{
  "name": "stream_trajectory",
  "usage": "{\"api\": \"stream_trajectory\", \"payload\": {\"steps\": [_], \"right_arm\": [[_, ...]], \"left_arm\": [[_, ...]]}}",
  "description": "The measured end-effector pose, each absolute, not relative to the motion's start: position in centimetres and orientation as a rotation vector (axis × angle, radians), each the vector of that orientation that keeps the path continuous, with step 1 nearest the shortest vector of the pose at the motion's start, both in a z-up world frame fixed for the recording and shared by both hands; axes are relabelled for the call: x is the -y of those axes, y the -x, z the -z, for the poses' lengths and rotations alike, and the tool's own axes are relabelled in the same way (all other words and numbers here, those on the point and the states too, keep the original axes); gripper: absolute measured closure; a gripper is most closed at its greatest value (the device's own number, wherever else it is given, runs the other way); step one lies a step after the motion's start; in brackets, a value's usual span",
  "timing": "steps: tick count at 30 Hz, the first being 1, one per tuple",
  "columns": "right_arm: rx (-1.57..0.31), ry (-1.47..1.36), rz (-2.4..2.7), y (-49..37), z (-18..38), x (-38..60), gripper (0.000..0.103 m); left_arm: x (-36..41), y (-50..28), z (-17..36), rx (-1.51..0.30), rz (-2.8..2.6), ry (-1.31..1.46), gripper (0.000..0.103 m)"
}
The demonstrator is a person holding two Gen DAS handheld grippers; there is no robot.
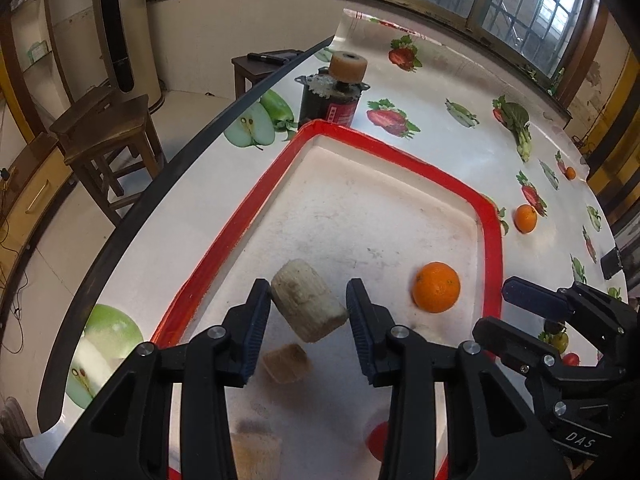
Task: Organize fruits
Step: 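Move the left tool still holding the beige cylinder back over the table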
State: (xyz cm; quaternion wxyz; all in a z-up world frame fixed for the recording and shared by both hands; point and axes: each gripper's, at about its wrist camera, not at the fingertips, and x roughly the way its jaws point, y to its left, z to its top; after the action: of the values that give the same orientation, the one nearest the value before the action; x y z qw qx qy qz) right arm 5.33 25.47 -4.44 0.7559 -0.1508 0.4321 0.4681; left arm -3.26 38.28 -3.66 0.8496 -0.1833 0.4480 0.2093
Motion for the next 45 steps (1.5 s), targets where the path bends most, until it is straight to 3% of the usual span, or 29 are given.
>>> {"api": "stream_trajectory", "payload": {"steps": [23,45], "right_arm": [[-0.887,0.237,-0.906,-2.5,1.5,-10.8,0.052],[-0.936,0.157,-0.735,-2.7,3.7,0.3,0.052]], "left_arm": [[-27.8,3.8,0.4,-0.876,-0.313,0.275,0.066],[-20.0,2.2,1.2,-0.919,-0.155,0.230,0.066]]}}
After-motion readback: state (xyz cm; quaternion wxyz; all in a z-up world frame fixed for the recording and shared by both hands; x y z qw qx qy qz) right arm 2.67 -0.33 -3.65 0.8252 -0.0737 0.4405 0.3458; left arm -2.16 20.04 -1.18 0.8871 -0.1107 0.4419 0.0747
